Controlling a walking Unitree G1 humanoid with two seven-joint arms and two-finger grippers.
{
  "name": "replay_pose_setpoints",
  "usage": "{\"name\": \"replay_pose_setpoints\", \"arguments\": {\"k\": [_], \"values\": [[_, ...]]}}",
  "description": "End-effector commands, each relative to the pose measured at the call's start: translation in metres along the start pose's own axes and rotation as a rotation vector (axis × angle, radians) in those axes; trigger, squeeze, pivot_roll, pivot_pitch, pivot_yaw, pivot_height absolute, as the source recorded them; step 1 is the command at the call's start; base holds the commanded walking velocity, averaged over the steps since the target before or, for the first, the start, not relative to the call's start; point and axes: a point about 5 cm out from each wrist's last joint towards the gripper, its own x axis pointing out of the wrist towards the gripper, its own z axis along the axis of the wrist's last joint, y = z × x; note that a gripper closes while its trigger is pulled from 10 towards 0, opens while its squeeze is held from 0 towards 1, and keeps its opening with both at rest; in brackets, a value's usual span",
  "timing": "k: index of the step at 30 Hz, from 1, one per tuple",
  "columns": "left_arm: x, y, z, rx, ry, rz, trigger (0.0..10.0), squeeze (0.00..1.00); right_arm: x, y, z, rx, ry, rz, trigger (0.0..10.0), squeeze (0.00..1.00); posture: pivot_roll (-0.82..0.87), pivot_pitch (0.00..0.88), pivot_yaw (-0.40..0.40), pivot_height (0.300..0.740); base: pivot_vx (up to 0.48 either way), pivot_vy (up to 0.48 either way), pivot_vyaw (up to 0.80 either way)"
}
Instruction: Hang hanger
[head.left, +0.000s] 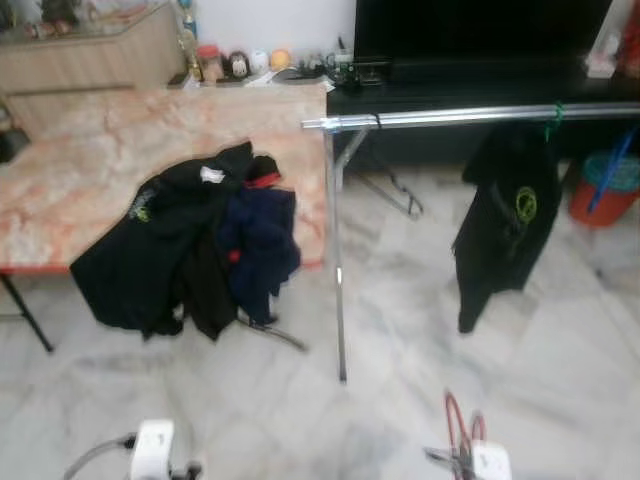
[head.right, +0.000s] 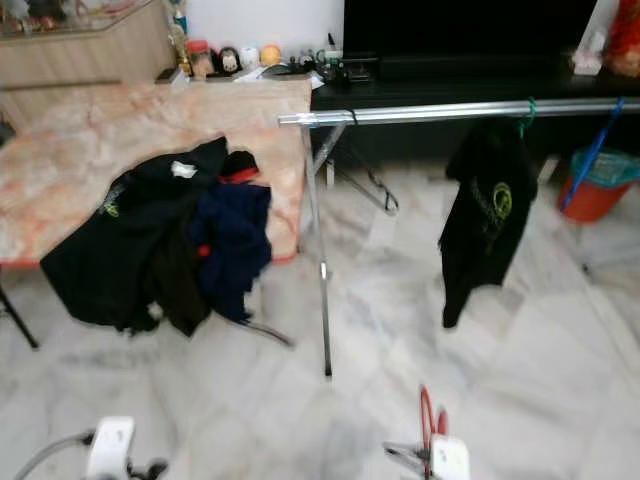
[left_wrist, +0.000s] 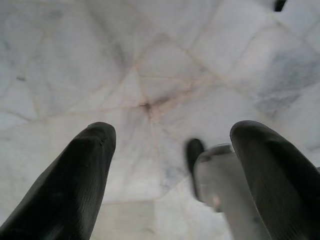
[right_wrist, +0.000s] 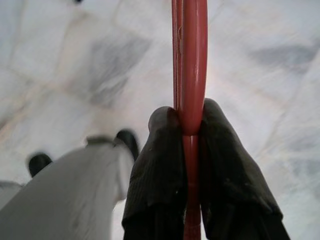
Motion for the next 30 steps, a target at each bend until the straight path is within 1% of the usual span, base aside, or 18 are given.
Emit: {"name": "replay_pose_setpoints", "arguments": {"k": [1,26,30], "values": [[-0.0016,0.0073,-0.0014,0.011,0.002,0.018,10.0,0.00,0.0004,0.0066,0.0029,0.002,-0.011,0.014,10.0,0.00,-0.11,0.000,0.029,0.740,0.000,-0.379,0.00],[-0.0021,0.0088,-0.0019,0.009,-0.004,0.017,10.0,0.00,0.0002,0.0077,0.0020,0.006,-0.011,0.014,10.0,0.00,-0.10,0.000,0.034,0.740,0.000,-0.381,0.00],[-0.0019,0.0097,-0.0008,0.028,-0.005,0.034,10.0,0.00,0.0004,0.0077,0.0030,0.010,-0.013,0.013,10.0,0.00,-0.10,0.000,0.032,0.740,0.000,-0.283,0.00]]}}
